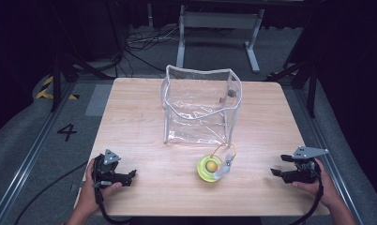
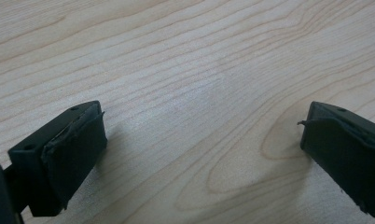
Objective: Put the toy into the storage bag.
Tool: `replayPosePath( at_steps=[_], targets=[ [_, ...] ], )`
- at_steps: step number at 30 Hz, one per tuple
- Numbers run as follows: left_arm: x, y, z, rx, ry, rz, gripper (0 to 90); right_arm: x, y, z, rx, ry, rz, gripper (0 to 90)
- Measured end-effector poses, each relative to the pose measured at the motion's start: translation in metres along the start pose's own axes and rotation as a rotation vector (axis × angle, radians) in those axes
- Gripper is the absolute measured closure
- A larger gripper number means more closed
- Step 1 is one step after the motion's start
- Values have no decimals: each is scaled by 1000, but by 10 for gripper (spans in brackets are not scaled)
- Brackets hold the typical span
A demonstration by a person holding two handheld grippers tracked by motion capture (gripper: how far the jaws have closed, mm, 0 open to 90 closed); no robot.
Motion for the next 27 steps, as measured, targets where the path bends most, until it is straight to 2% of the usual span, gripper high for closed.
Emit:
replayPosePath(
  at_steps=[5,11,15,20,27],
  targets=[
    [0,0,0,-1,2,-2,5,-1,-24,10,-58,-31,-1,263],
    [0,0,0,1,3,1,5,-5,-57,22,-139,-54,-35,284],
    [0,0,0,1,4,1,5,-6,-76,28,-173,-68,-49,300],
    [0,0,0,1,4,0,5,-6,-110,42,-260,-83,-58,331],
    [0,0,0,1,4,1,5,-1,-147,62,-356,-115,-42,346]
  ],
)
Point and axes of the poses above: each handheld gripper's, and its own axes: x roughly forward along the jaws, y roughly out of its underside, z roughly to its left, the point moved 2 cm from there along x, roughly forward along the jaws, and after that the axes turned 3 degrees about -z, right-handed, at the moved point
